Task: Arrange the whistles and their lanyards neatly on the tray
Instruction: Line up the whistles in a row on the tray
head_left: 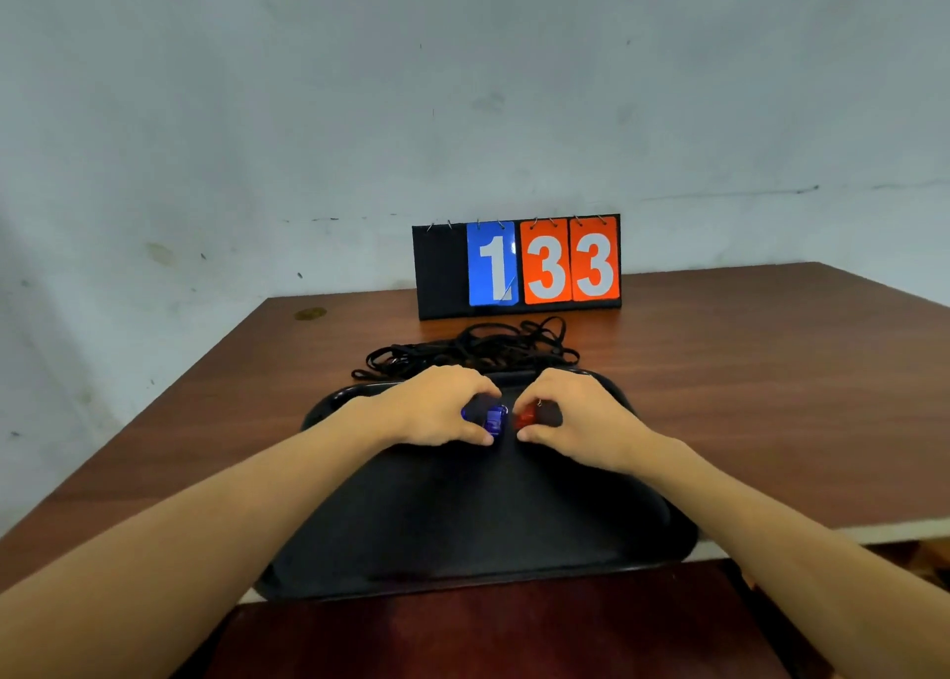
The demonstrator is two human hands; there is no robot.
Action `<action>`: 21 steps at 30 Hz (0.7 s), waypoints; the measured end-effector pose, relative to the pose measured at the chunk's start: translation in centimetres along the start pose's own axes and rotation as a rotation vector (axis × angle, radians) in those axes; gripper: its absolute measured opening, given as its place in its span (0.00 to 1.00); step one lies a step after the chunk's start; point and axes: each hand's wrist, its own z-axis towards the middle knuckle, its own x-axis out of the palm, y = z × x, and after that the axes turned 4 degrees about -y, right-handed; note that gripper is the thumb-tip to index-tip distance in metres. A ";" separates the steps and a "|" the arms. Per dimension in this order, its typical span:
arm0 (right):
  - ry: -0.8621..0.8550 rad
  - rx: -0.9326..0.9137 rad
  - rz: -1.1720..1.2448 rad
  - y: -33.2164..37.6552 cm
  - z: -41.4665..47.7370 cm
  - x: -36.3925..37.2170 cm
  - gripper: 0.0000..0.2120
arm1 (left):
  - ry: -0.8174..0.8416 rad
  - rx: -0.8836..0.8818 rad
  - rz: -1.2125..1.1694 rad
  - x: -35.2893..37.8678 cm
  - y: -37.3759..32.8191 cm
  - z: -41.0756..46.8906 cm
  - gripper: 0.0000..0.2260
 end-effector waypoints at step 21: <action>0.040 0.021 0.075 1.8 2.4 2.5 0.18 | -0.090 -0.130 -0.127 -0.2 5.4 -4.6 0.28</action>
